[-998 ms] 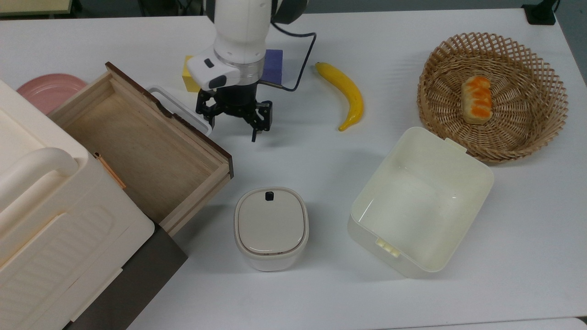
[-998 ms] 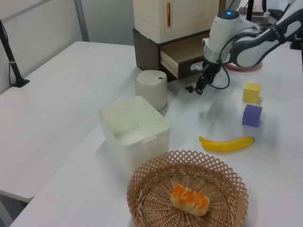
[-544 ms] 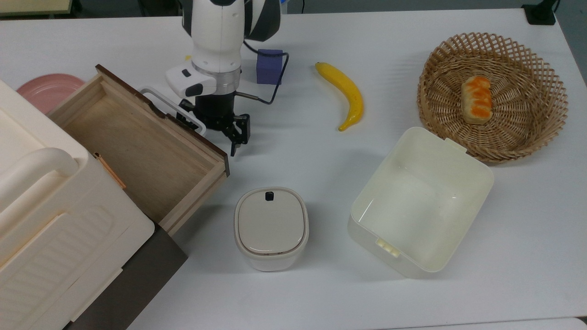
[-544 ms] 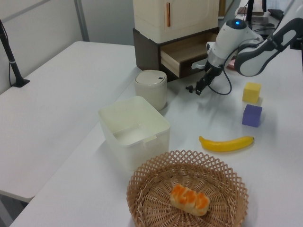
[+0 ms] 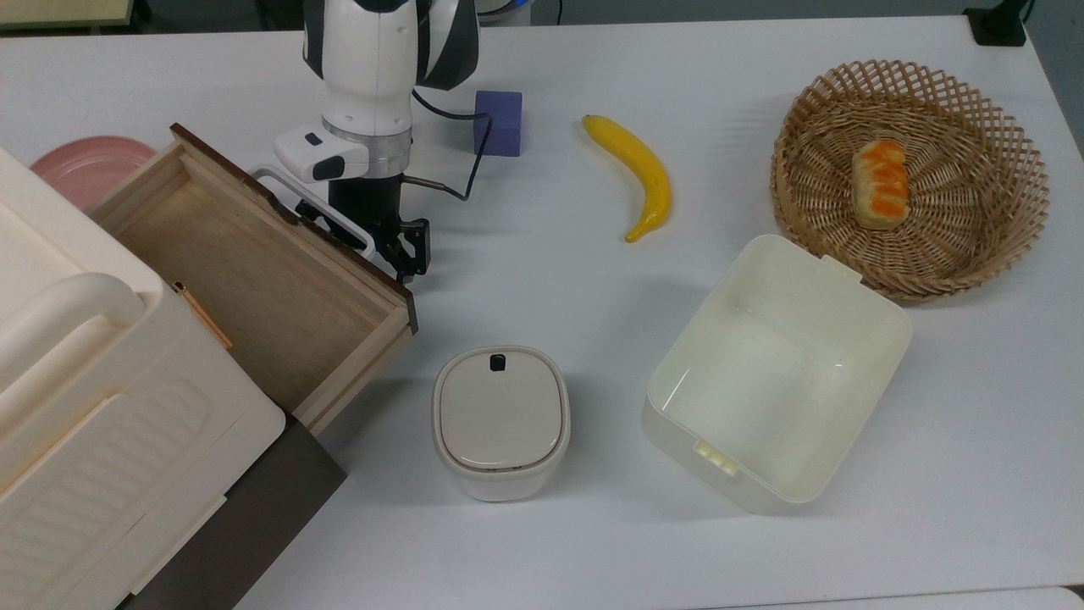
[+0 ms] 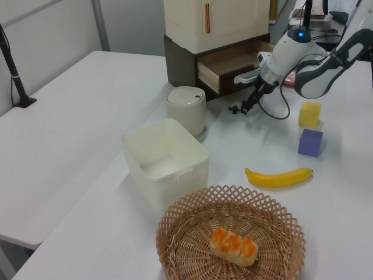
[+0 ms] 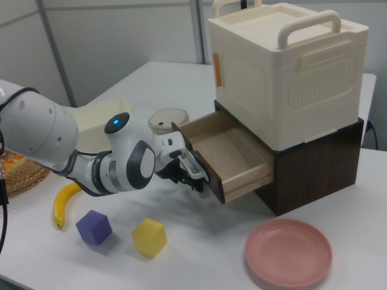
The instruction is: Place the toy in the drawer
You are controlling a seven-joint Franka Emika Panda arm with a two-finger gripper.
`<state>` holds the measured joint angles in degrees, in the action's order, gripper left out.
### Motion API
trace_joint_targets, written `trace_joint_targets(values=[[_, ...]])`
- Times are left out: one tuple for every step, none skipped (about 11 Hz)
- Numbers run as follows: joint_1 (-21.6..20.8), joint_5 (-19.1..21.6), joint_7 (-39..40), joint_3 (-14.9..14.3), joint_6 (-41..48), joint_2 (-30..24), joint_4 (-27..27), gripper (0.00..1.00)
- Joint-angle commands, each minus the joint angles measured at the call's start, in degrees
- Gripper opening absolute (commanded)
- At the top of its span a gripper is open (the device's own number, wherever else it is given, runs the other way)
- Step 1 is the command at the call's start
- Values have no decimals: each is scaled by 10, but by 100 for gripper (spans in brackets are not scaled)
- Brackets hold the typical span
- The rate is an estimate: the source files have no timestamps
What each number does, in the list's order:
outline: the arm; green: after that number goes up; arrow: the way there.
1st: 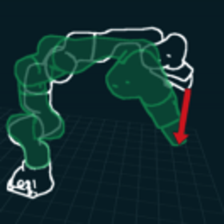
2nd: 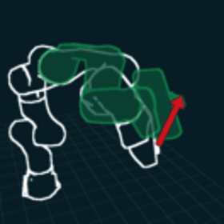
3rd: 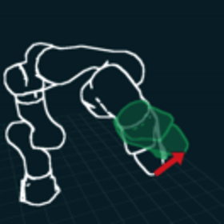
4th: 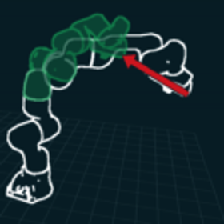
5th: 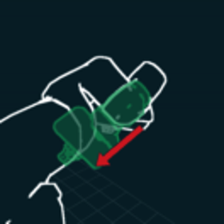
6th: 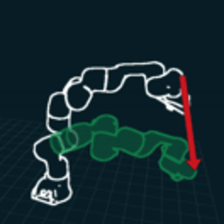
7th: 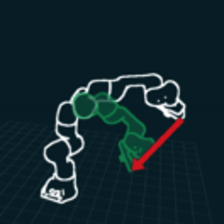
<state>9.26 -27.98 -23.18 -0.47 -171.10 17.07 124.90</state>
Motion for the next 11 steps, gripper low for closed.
trace_joint_targets(values=[[10,-17,1,-1,-17,23,-31,98],[11,-23,1,-1,-17,32,-40,95],[11,-32,1,-2,-17,38,-48,89],[10,-38,1,-2,-17,42,-50,80],[10,-47,1,-2,-17,41,-49,68],[8,-54,1,-2,-17,41,-49,52],[6,-59,1,-2,-16,41,-49,38],[5,-66,1,-2,-16,40,-49,27],[3,-70,1,-2,-16,39,-48,17],[1,-71,1,-1,-14,36,-46,6],[0,-71,-1,-1,-13,31,-44,0]])
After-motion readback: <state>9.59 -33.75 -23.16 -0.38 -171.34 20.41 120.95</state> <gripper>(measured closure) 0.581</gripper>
